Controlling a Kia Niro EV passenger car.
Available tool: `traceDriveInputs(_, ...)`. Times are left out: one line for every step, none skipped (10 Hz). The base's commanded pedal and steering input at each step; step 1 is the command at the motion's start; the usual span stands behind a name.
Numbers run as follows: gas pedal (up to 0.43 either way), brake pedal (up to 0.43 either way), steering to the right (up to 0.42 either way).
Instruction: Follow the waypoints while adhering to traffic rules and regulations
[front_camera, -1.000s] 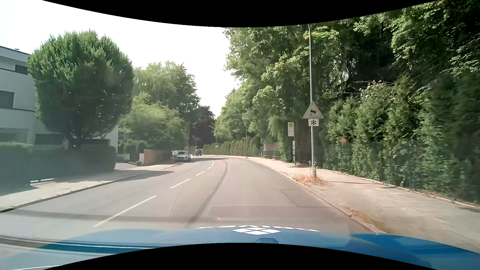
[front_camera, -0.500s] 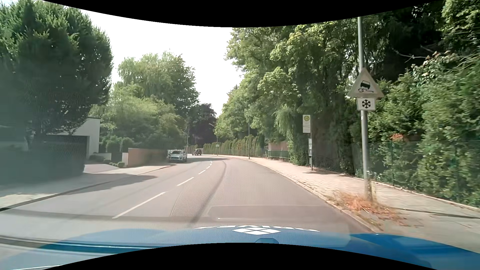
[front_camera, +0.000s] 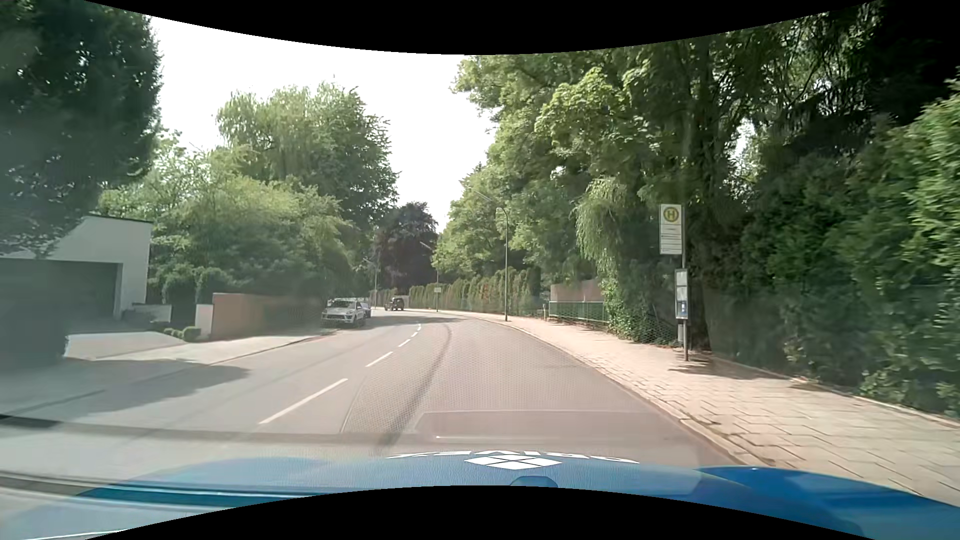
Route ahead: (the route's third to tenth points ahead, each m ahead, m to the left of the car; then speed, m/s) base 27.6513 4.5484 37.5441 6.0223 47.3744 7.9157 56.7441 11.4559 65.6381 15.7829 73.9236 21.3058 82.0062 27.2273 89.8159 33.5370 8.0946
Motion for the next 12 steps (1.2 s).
traceDriveInputs(0.150, 0.000, -0.018)
traceDriveInputs(0.150, 0.000, -0.016)
traceDriveInputs(0.150, 0.000, -0.018)
traceDriveInputs(0.150, 0.000, -0.018)
traceDriveInputs(0.138, 0.000, -0.017)
traceDriveInputs(0.138, 0.000, -0.015)
traceDriveInputs(0.138, 0.000, -0.014)
traceDriveInputs(0.138, 0.000, -0.016)
traceDriveInputs(0.138, 0.000, -0.016)
traceDriveInputs(0.138, 0.000, -0.016)
traceDriveInputs(0.138, 0.000, -0.017)
traceDriveInputs(0.138, 0.000, -0.017)
